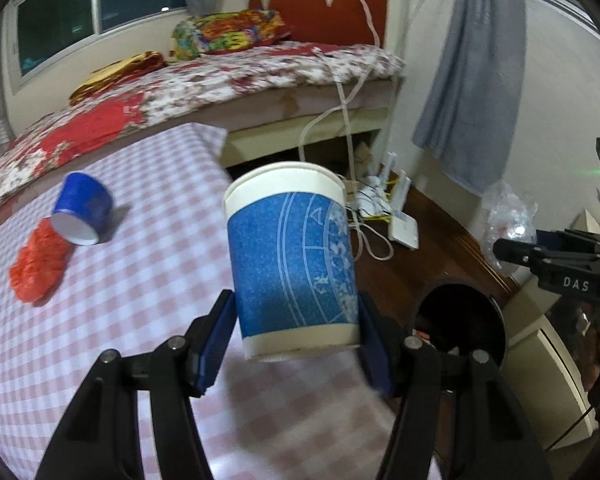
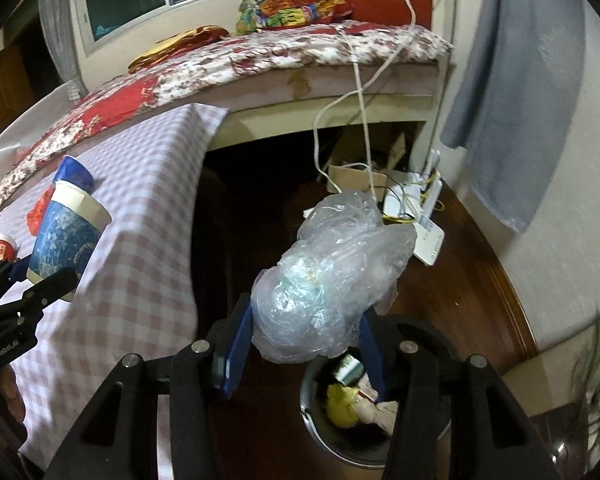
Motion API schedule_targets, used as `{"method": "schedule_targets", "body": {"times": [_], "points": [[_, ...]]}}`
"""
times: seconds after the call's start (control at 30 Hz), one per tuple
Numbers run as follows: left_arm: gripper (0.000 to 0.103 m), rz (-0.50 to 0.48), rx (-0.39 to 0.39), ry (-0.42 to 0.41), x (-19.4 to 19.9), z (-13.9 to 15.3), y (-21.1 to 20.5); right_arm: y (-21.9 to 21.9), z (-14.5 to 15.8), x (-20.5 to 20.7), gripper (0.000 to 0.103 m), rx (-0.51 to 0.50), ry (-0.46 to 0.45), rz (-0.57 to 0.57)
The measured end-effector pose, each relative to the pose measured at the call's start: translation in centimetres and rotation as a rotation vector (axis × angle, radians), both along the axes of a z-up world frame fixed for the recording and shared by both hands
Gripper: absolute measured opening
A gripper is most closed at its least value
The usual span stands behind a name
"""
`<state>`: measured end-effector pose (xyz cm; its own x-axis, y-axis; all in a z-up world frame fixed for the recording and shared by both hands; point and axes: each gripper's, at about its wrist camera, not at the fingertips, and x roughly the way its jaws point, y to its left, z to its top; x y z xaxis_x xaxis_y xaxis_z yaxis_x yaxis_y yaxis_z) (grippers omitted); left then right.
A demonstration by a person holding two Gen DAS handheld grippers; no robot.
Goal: Collect trash
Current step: 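Carry the blue cup and plastic bag in both tools over the black bin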
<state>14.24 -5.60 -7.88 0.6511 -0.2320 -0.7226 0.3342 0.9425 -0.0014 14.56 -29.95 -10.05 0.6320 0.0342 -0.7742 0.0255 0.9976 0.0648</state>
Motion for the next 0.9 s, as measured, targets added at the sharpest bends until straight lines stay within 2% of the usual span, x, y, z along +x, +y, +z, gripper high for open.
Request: {"method": "schedule_targets", "body": {"times": [0.6, 0.9], "points": [[0.061, -0.216, 0.026, 0.058, -1.7, -2.1, -8.9, -7.4, -3.9, -4.8, 0.052, -0.007, 0.079, -0.117], [0.061, -0.324, 0.075, 0.121, -2.7, -4.8, -12.8, -9.4, -6.8, -5.8, 0.052, 0.010, 0.135, -0.131]]}}
